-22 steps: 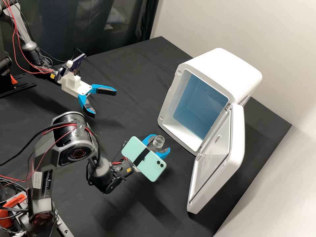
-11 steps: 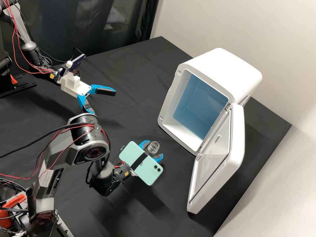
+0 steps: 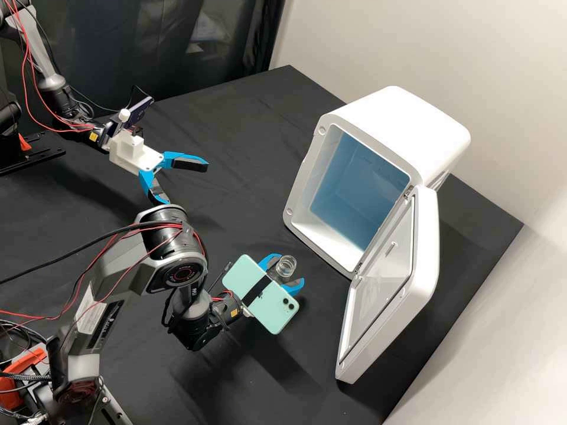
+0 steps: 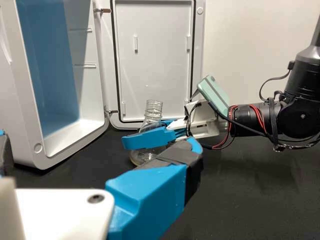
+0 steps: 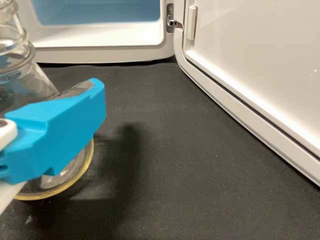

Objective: Take the flask out of the incubator

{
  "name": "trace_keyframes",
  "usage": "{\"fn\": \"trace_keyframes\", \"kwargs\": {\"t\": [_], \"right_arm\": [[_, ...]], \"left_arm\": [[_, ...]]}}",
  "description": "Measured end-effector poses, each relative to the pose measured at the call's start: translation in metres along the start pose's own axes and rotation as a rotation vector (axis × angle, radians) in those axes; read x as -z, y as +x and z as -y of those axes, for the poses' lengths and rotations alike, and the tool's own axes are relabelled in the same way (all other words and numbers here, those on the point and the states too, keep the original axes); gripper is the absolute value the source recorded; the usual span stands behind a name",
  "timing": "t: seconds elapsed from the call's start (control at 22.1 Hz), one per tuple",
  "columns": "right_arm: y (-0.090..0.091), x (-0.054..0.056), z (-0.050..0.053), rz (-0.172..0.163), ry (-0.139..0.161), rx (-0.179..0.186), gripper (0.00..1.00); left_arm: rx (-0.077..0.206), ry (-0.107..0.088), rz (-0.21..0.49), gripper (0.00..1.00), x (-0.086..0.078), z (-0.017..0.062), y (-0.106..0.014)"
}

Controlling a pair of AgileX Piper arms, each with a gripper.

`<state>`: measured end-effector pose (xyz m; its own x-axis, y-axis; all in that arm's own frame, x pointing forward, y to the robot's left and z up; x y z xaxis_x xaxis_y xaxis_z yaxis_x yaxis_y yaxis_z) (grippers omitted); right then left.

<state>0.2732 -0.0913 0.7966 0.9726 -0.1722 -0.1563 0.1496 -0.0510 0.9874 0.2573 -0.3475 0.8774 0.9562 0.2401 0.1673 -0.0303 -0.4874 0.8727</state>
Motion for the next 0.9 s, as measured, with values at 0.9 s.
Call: {"fn": "trace_keyframes", "kwargs": {"t": [0.9], "right_arm": [[-0.023,0.017,-0.01,-0.001,-0.003,-0.074,1.0]], "left_arm": [[0.014,0.02,0.01,1.0,-0.015,0.0084,0.004]]}}
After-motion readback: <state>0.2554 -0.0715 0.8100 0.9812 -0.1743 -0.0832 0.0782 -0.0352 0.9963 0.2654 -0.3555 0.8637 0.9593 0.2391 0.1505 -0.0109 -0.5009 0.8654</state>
